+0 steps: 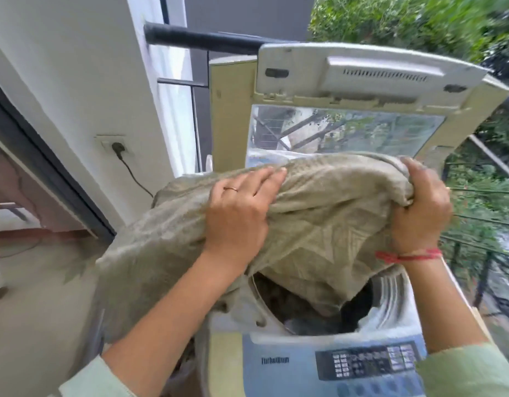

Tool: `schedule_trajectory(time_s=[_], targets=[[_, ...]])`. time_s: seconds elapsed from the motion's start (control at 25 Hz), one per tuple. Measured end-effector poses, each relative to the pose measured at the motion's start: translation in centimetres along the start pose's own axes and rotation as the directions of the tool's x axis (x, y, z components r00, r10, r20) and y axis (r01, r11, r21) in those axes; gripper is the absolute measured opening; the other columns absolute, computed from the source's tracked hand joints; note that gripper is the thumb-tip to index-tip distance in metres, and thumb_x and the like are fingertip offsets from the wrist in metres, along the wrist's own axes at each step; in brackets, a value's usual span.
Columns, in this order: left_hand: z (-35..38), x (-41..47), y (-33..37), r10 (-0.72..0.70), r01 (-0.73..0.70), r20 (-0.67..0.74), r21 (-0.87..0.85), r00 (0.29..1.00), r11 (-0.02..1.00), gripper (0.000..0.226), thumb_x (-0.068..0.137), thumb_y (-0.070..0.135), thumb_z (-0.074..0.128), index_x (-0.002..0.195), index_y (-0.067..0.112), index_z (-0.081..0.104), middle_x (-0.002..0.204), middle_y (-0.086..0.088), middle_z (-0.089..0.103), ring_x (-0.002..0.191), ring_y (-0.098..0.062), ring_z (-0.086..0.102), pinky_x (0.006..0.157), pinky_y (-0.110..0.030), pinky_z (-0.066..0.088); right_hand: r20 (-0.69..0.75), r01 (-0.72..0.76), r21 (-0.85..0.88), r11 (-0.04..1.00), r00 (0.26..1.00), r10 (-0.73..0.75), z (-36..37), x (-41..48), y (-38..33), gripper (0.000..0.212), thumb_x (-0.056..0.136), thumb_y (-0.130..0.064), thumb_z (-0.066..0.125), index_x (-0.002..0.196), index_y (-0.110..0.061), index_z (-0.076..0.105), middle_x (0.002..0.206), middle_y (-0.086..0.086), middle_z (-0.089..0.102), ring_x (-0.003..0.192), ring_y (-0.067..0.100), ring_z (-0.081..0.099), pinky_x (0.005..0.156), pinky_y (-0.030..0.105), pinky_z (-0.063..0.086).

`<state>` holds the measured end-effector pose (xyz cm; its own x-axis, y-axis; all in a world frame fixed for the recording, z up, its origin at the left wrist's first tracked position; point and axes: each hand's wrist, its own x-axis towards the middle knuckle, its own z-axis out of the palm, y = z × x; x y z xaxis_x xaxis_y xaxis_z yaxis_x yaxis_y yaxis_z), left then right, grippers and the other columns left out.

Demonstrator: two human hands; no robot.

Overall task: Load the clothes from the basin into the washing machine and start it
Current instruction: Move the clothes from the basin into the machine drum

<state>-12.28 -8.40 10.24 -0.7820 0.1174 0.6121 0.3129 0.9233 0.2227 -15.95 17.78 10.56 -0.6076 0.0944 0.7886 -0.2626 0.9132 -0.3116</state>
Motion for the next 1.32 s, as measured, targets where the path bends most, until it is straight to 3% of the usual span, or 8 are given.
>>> schedule_trajectory(time_s=[0.08,0.16,0.24,0.4,0.48,0.64,1.0,1.32], targets=[[4.4,-1.1,1.7,-0.01,-0.065,0.54,0.12,0.842,0.991,0.057,0.084,0.015,0.044,0.141,0.021,0.037,0.145,-0.003,0.042,0.13,-0.024,0.042,0.1,-0.04,0.031,0.486,0.018,-0.177,0.984,0.871,0.072,2.4,-4.5,5.6,0.043,0.077,-0.016,0.049,0.119,-0.025,0.052,0.104,0.015,0.063,0.091,0.036,0.06,0.073,0.039,0.046],[7.7,-2.6,2.3,-0.027,-0.182,0.898,0.118,0.44,0.976,0.061,0.087,0.031,0.055,0.142,0.02,0.03,0.151,-0.009,0.029,0.141,-0.029,0.021,0.11,-0.051,0.016,0.905,0.11,-0.304,0.946,0.345,0.25,4.1,-8.9,8.2,0.051,0.078,-0.03,0.058,0.129,-0.03,0.048,0.123,0.01,0.053,0.111,0.035,0.054,0.09,0.04,0.047],[8.0,-3.2,1.7,0.1,-0.097,0.891,-0.063,0.443,0.993,0.06,0.085,0.044,0.058,0.139,0.028,0.037,0.15,-0.003,0.03,0.144,-0.024,0.014,0.112,-0.058,0.007,0.956,0.085,-0.283,0.955,0.108,0.274,5.5,-11.3,7.9,0.061,0.079,-0.038,0.067,0.135,-0.028,0.045,0.136,0.006,0.043,0.125,0.029,0.045,0.103,0.04,0.04],[1.5,-4.4,-6.1,-0.136,0.244,0.309,-0.346,0.941,0.906,0.054,0.08,0.055,0.048,0.129,0.033,0.05,0.142,0.006,0.043,0.139,-0.012,0.023,0.113,-0.053,0.01,0.885,-0.252,0.043,0.967,0.458,0.08,6.8,-8.4,-1.2,0.066,0.08,-0.044,0.069,0.137,-0.024,0.044,0.139,0.002,0.041,0.13,0.019,0.038,0.109,0.034,0.032],[-0.8,-8.3,-13.7,-0.339,0.416,0.342,-0.185,0.876,0.89,0.085,0.065,0.071,0.051,0.142,0.04,0.031,0.152,0.004,0.027,0.143,-0.016,0.014,0.114,-0.049,0.006,0.86,-0.272,0.297,0.915,0.492,-0.133,7.2,-6.2,-8.3,0.082,0.072,-0.056,0.07,0.142,-0.035,0.033,0.148,-0.002,0.03,0.137,0.016,0.027,0.112,0.035,0.024],[0.3,-19.0,-22.5,-0.449,0.603,0.792,0.131,0.413,0.787,0.153,0.027,0.078,0.075,0.136,0.049,-0.029,0.157,0.005,-0.017,0.145,-0.02,-0.004,0.115,-0.053,0.007,0.946,0.105,0.244,0.964,0.193,-0.261,12.6,-8.1,-18.5,0.107,0.063,-0.058,0.075,0.146,-0.044,0.009,0.157,0.002,0.008,0.143,0.035,0.011,0.112,0.056,0.023],[2.6,-17.4,-19.2,-0.616,0.664,0.246,-0.309,0.748,0.682,0.054,0.071,-0.006,0.052,0.106,0.034,0.054,0.102,-0.002,0.067,0.092,-0.029,0.063,0.072,-0.038,0.052,0.586,0.311,0.304,0.9,0.684,-0.434,12.6,-10.0,-17.8,0.028,0.081,-0.023,0.061,0.108,-0.026,0.054,0.086,0.004,0.055,0.063,0.029,0.06,0.044,0.031,0.043],[-3.1,1.7,-3.6,0.014,-0.062,-0.26,-0.175,0.966,0.983,0.045,0.078,0.006,0.06,0.12,0.021,0.061,0.108,-0.005,0.064,0.101,-0.025,0.056,0.094,-0.043,0.041,-0.06,0.141,0.095,0.985,0.989,-0.136,-1.2,-0.2,-5.8,0.029,0.089,-0.02,0.05,0.118,-0.021,0.052,0.104,0.004,0.047,0.08,0.021,0.051,0.06,0.028,0.039]])
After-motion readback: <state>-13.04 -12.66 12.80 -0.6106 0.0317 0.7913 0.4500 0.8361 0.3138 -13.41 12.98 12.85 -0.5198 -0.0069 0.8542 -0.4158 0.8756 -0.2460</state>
